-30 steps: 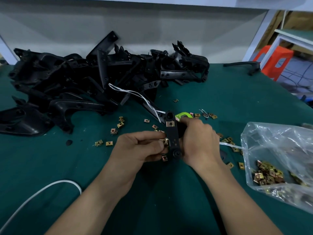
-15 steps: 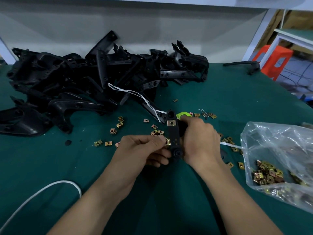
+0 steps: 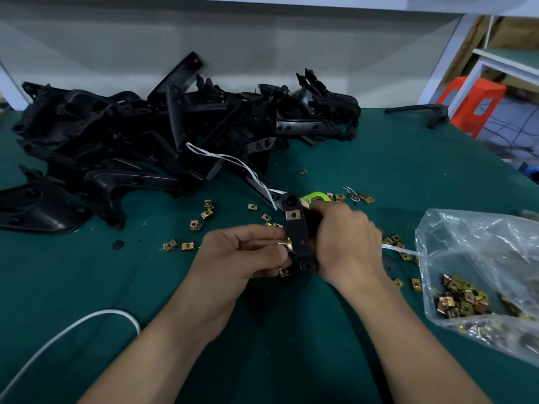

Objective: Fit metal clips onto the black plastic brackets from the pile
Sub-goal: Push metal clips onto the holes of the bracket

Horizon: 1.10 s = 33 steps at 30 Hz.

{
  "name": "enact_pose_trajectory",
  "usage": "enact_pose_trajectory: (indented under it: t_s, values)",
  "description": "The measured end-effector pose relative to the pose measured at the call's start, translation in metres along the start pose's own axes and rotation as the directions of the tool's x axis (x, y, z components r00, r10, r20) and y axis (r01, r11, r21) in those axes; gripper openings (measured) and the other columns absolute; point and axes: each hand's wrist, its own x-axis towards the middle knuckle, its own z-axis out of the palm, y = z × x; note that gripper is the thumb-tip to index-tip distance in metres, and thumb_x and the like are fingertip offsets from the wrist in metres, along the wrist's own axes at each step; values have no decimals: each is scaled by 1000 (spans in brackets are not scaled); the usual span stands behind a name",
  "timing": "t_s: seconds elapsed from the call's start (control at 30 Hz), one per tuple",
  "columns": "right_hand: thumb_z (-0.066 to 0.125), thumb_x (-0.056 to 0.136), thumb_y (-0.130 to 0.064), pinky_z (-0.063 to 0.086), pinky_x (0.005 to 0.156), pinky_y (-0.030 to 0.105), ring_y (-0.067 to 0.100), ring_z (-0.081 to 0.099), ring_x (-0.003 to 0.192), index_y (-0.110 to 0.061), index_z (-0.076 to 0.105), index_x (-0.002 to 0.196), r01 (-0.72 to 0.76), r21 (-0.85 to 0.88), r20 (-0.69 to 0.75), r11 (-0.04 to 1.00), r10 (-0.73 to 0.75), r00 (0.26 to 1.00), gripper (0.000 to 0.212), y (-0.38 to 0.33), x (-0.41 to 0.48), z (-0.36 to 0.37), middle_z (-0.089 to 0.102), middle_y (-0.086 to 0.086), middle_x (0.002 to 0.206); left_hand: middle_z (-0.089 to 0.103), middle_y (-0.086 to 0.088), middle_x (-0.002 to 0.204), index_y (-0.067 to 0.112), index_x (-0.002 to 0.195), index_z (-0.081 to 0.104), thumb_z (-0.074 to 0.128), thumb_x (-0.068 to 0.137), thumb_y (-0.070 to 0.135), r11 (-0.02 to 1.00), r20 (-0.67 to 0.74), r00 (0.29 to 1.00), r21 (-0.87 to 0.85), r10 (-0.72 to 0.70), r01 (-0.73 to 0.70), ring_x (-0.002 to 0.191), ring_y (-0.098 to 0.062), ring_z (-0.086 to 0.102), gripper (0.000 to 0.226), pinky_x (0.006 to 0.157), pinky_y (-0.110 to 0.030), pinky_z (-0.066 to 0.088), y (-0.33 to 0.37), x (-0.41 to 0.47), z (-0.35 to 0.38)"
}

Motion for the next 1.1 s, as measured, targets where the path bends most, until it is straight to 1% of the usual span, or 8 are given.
enact_pose_trajectory:
  t_s: [0.2,0.37,0.53,0.63,0.8,0.87,0.97,1.1]
  values:
    - [58,78,-7,33,70,35,36,62,94,-41,61,130,5,25,-16,1000,-5,1000,62,1,0,2,71,7,100,77,-13,80,13,83,81,79,75,-3,999,-31,999,43,-20,22,67,-18,73,18,58,-20,55,-1,0,-1]
    - [56,77,-1,33,70,36,36,61,95,-39,61,132,-1,27,-16,1000,1,1000,67,1,0,4,71,9,102,76,-12,77,15,83,81,79,75,-4,999,-30,1000,46,-8,9,65,-17,72,21,58,-19,54,1,-1,0]
    - [57,77,-6,31,67,34,36,60,84,-40,66,117,7,-10,-74,1000,-7,997,54,0,0,3,68,5,88,76,-15,76,18,80,81,86,68,-2,996,-23,1000,85,-15,17,66,-19,72,24,57,-20,54,2,-1,0]
    - [56,78,-6,32,70,35,37,61,93,-41,64,126,6,23,-47,1000,-5,999,59,1,1,5,71,8,98,76,-14,76,18,78,81,85,62,6,996,-45,999,83,-16,20,65,-19,73,21,56,-20,54,2,-1,0]
    - [58,78,-7,32,70,34,38,61,94,-42,64,125,-1,19,-45,1000,2,999,59,1,1,4,71,8,99,75,-12,71,19,73,81,78,77,-7,994,-63,998,104,-29,35,63,-18,72,27,55,-20,54,1,-1,2]
    - [58,79,-7,32,69,33,37,60,88,-42,65,122,-7,4,-50,1000,7,999,56,-1,1,3,71,7,96,75,-12,71,20,72,81,78,77,-7,994,-45,998,100,-42,47,64,-19,72,28,55,-19,54,2,-1,3]
    - [57,78,-7,31,67,33,32,47,72,-39,66,110,-16,-40,-81,999,13,997,46,-3,0,0,68,3,86,75,-13,73,19,70,81,78,76,-7,993,-32,998,104,-55,58,65,-21,74,27,54,-19,54,2,-2,2]
    - [58,80,-7,30,64,32,35,59,77,-36,65,106,11,-116,-94,993,-22,995,39,-4,-2,-1,68,2,83,74,-18,73,9,81,76,78,75,-9,990,-16,998,128,-64,66,60,-20,71,19,53,-20,53,1,-2,-1]
